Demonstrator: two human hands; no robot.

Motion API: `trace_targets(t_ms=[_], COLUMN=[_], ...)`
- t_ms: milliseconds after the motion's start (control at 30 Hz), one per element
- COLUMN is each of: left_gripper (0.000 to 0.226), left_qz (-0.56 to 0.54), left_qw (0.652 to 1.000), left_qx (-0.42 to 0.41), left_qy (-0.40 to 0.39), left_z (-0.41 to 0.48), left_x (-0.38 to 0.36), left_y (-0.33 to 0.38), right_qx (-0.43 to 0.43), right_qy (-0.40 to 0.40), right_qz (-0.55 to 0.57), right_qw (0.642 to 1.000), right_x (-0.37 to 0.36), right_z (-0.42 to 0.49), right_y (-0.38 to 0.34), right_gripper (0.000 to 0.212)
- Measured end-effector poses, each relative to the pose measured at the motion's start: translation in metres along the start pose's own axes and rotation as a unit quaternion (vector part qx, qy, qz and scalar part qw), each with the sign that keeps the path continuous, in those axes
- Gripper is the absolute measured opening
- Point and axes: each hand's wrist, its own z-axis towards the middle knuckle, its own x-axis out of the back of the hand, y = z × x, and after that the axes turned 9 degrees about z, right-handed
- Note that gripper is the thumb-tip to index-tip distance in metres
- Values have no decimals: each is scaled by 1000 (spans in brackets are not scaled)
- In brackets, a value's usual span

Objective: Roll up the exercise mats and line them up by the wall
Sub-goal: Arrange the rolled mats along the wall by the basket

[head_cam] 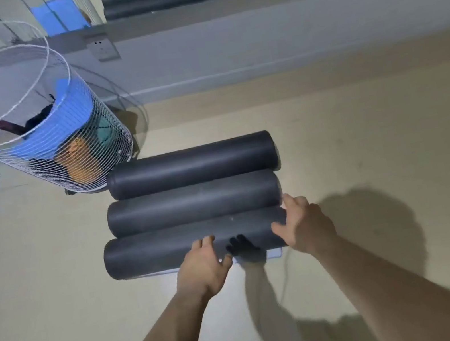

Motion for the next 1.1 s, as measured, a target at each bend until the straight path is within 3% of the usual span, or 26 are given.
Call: trace_targets(t_ms=[167, 267, 367, 533, 633, 800, 1000, 1100], left_gripper=[63, 74, 78, 77, 78, 74, 87, 104], left_qz=[59, 146, 188, 221, 196, 90, -54, -238], left_qw=[995, 975, 959, 947, 953, 967, 937, 901], left_qx=[-77, -161, -198, -188, -139, 46, 195, 248], left_qy=[-11, 34, 80, 139, 182, 232, 286, 264], left_z=[40, 73, 120, 193, 217, 219, 201, 206], left_x=[-75, -118, -155, -202, -195, -158, -147, -149], left_y=[-20, -29, -30, -36, -73, -189, -305, -328], right_qx=[-106, -149, -135, -97, -110, -162, -186, -185], right_qy=[10, 11, 63, 200, 229, 294, 293, 284], right_qz=[33, 62, 101, 200, 217, 234, 234, 249], right_qw=[994, 987, 984, 954, 943, 913, 908, 907], right_x=[-95, -165, -204, -228, -245, -259, -264, -263], right_z=[24, 54, 93, 163, 190, 198, 197, 194], right_y=[57, 93, 107, 114, 101, 71, 72, 73], right_gripper=[51, 54, 70, 98, 95, 91, 96, 97])
